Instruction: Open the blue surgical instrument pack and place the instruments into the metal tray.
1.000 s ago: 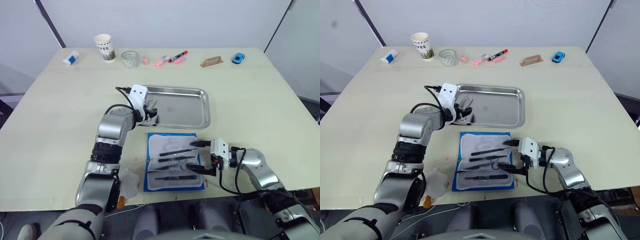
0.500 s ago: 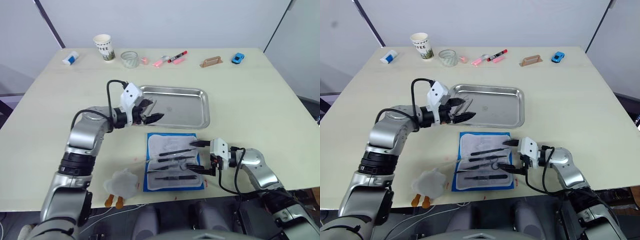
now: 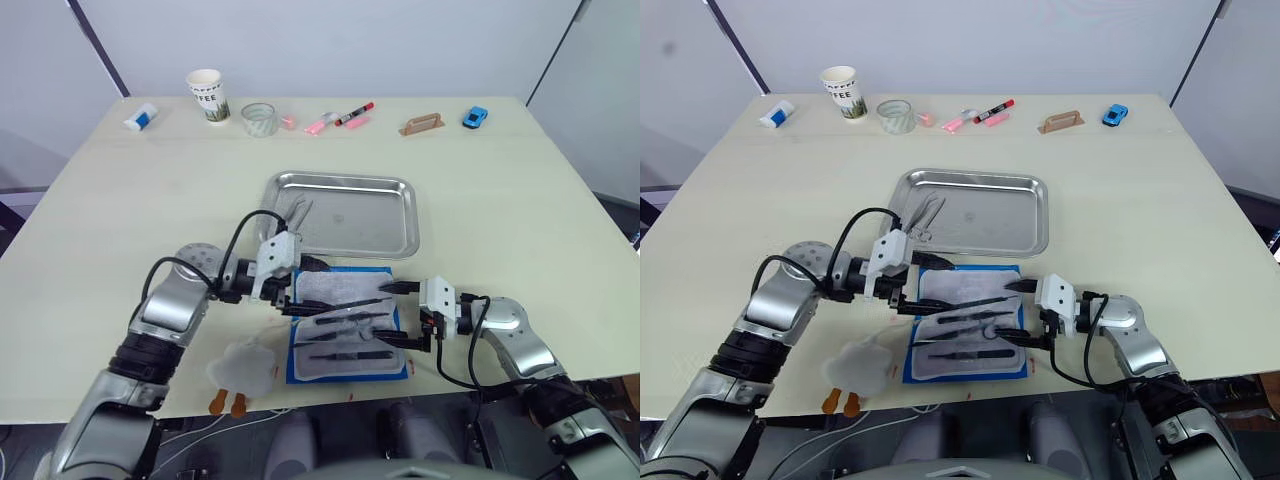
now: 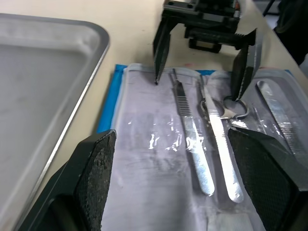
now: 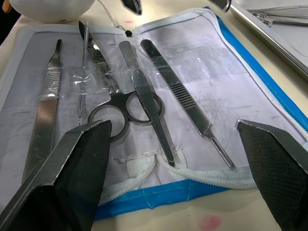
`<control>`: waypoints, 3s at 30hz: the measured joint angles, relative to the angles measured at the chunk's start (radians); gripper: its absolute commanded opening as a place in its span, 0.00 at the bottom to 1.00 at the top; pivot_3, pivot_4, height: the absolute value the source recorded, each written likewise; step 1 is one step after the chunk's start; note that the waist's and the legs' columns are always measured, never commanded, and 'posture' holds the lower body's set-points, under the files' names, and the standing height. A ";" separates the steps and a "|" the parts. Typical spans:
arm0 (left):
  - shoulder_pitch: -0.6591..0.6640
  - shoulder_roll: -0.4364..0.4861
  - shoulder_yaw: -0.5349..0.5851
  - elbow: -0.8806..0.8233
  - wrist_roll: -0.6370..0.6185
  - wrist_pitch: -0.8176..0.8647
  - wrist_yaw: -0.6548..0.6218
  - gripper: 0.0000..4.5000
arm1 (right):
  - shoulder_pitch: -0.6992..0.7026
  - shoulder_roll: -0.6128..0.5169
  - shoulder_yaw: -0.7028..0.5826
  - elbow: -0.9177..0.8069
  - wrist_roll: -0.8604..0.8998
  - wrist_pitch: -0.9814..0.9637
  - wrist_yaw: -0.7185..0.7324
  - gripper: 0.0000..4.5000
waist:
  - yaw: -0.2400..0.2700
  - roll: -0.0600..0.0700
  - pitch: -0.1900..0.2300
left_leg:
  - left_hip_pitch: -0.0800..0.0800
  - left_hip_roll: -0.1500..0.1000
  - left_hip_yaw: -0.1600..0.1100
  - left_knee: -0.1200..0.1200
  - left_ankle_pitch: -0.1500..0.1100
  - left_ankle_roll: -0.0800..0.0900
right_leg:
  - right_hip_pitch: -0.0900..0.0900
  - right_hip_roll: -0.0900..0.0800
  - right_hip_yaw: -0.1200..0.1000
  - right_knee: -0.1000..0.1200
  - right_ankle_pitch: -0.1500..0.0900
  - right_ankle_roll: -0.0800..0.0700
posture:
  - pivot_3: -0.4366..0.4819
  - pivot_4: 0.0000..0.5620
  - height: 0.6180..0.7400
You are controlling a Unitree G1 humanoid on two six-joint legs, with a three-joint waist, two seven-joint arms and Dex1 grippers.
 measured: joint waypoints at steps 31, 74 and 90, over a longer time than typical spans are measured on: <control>0.096 -0.039 0.011 0.043 -0.004 -0.007 0.027 0.59 | -0.002 0.003 0.000 0.004 0.000 0.000 -0.001 1.00 | 0.000 0.001 0.000 | 0.001 0.000 0.001 -0.001 0.000 0.000 | 0.000 0.000 0.002 0.000 0.000 0.000 | 0.48 0.27 0.98; 0.091 -0.038 0.039 0.041 -0.034 -0.004 0.027 0.20 | -0.001 0.005 0.000 0.006 0.000 -0.001 -0.002 1.00 | 0.000 0.001 0.000 | 0.002 0.001 0.001 -0.002 0.000 0.000 | 0.000 0.001 0.002 0.000 0.000 0.000 | 0.48 0.27 0.98; 0.143 -0.029 0.024 0.023 0.005 -0.063 0.022 0.20 | -0.001 0.007 0.001 0.007 -0.002 -0.005 -0.004 1.00 | 0.000 0.001 0.000 | 0.004 0.001 0.002 -0.003 0.000 0.000 | 0.000 0.001 0.006 0.000 0.000 0.000 | 0.48 0.27 0.98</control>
